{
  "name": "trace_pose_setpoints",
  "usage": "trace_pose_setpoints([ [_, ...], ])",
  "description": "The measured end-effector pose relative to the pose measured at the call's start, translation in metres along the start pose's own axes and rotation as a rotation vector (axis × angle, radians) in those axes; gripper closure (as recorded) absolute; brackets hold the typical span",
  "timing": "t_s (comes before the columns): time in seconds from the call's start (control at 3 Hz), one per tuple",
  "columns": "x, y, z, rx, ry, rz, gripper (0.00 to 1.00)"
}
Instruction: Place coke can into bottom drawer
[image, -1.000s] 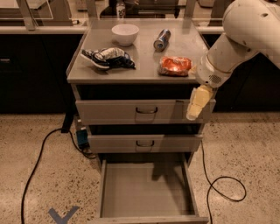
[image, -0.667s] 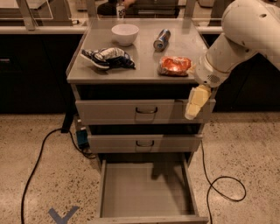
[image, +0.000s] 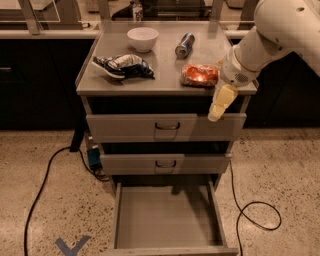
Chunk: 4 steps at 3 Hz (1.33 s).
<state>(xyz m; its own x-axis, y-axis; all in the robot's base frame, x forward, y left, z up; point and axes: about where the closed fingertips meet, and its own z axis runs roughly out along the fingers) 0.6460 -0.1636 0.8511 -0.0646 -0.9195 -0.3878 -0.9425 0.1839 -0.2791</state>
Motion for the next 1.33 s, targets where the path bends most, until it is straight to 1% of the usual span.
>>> trace_pose_setpoints([
  [0.33, -0.010, -0.021, -0.005, 0.047, -0.016, -0.025, 0.00],
  [0.67, -0.020, -0.037, -0.005, 0.070, -0.021, -0.054, 0.00],
  [1.0, -0.032, -0.052, 0.005, 0.055, -0.021, -0.094, 0.00],
  [1.33, -0.045, -0.062, 0.024, 0.014, -0.008, -0.141, 0.00],
])
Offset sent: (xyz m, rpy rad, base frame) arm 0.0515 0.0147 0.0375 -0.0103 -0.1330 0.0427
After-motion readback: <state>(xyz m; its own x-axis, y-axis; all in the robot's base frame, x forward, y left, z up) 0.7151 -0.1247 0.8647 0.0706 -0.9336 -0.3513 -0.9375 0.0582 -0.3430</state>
